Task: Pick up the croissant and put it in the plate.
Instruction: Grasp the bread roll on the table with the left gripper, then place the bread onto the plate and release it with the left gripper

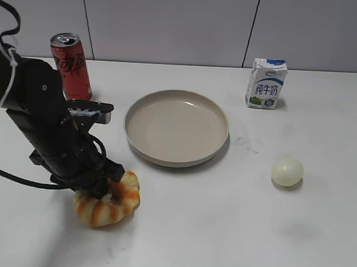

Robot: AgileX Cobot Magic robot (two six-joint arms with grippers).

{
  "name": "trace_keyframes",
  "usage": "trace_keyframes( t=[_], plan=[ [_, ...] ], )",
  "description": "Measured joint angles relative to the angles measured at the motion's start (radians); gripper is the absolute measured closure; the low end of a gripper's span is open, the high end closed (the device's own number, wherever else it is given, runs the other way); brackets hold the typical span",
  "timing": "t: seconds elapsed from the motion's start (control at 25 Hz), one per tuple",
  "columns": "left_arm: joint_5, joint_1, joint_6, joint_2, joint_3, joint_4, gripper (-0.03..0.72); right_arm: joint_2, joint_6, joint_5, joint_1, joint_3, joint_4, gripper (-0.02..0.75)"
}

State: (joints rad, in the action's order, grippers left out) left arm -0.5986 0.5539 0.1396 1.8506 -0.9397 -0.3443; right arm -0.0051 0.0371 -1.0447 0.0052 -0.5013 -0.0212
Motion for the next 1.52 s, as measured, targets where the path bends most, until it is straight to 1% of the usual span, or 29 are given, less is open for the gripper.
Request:
trace_keyframes(
  t=[0.12, 0.2, 0.28, 0.4, 0.64, 0.76, 0.88, 1.0, 1.2, 1.24, 1.28, 1.44, 1.48, 1.52],
  plan=[
    [-0.043, 0.0, 0.0, -0.026, -0.024, -0.001, 0.505, 0.0, 0.0, 0.0, 0.0, 0.0, 0.0, 0.197],
    [-0.086, 0.0, 0.0, -0.052, -0.072, -0.003, 0.505, 0.0, 0.0, 0.0, 0.0, 0.0, 0.0, 0.197],
    [-0.127, 0.0, 0.0, -0.072, -0.141, -0.005, 0.505, 0.0, 0.0, 0.0, 0.0, 0.0, 0.0, 0.197],
    [-0.175, 0.0, 0.0, -0.082, -0.277, -0.008, 0.505, 0.0, 0.0, 0.0, 0.0, 0.0, 0.0, 0.197],
    [-0.107, 0.0, 0.0, -0.045, -0.517, -0.005, 0.505, 0.0, 0.0, 0.0, 0.0, 0.0, 0.0, 0.197],
    [-0.085, 0.0, 0.0, 0.038, -0.592, -0.005, 0.505, 0.0, 0.0, 0.0, 0.0, 0.0, 0.0, 0.197],
    [-0.082, 0.0, 0.0, 0.14, -0.627, -0.005, 0.505, 0.0, 0.0, 0.0, 0.0, 0.0, 0.0, 0.196],
    [-0.082, 0.0, 0.0, 0.22, -0.633, -0.006, 0.505, 0.0, 0.0, 0.0, 0.0, 0.0, 0.0, 0.194],
    [-0.069, 0.0, 0.0, 0.282, -0.634, -0.006, 0.498, 0.0, 0.0, 0.0, 0.0, 0.0, 0.0, 0.193],
    [-0.058, 0.0, 0.0, 0.287, -0.636, -0.006, 0.475, 0.0, 0.0, 0.0, 0.0, 0.0, 0.0, 0.193],
    [-0.052, 0.0, 0.0, 0.288, -0.636, -0.006, 0.426, 0.0, 0.0, 0.0, 0.0, 0.0, 0.0, 0.193],
    [-0.041, 0.0, 0.0, 0.289, -0.636, 0.0, 0.137, 0.0, 0.0, 0.0, 0.0, 0.0, 0.0, 0.193],
    [-0.04, 0.0, 0.0, 0.289, -0.636, 0.004, 0.079, 0.0, 0.0, 0.0, 0.0, 0.0, 0.0, 0.193],
    [-0.04, 0.0, 0.0, 0.289, -0.636, 0.009, 0.051, 0.0, 0.0, 0.0, 0.0, 0.0, 0.0, 0.193]
  ],
)
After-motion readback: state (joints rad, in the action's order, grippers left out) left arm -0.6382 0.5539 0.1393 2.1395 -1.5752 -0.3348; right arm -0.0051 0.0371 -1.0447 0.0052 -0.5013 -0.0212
